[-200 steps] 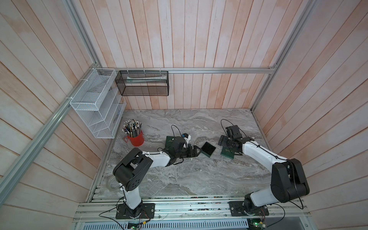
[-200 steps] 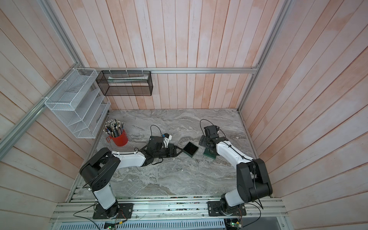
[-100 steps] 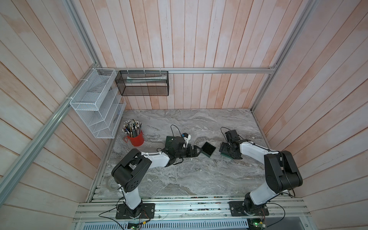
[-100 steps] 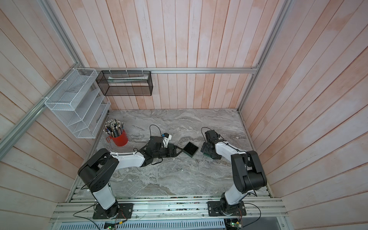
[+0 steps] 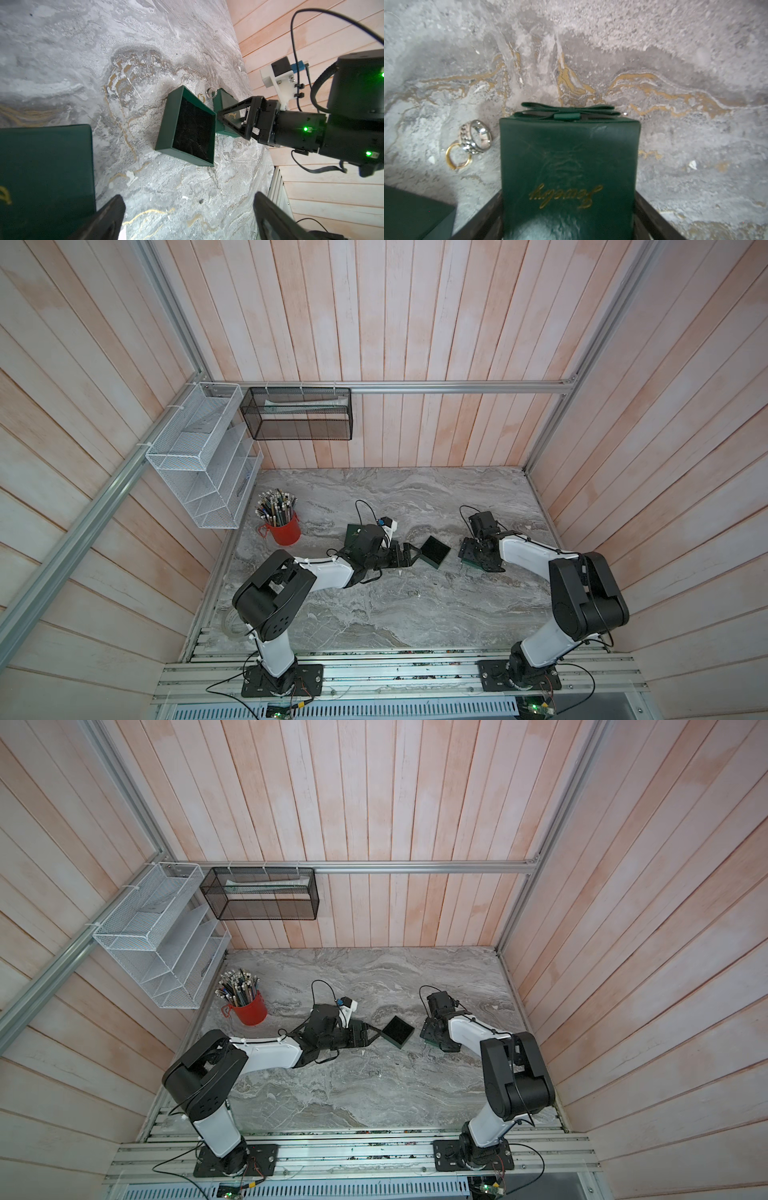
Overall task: Take the rings out of the lift-off lid box
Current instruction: Pick up the lid from the center of the board.
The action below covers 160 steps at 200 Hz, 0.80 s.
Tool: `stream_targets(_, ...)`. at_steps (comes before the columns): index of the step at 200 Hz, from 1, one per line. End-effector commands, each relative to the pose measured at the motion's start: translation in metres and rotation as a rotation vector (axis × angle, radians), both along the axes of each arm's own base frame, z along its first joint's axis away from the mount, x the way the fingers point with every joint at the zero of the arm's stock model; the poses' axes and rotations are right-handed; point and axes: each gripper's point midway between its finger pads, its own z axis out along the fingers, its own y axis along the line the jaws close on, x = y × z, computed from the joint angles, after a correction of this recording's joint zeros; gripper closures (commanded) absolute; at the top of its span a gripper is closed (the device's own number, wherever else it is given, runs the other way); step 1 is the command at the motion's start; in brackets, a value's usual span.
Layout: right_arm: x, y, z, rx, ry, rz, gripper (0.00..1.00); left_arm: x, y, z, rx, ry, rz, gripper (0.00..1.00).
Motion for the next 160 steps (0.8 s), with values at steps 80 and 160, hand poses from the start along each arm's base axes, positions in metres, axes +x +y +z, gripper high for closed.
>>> stream_targets(80, 0.003, -0.002, -0.005, -0.006, 0.0, 0.012, 0.22, 0.03, -0.016, 0.011, 0.01, -0.061, 0.004, 0.02)
stream_targets(160, -0.007, 0.008, 0.033, 0.078, -0.088, 0.039, 0.23, 0.061, -0.03, -0.003, 0.12, -0.11, 0.005, 0.07)
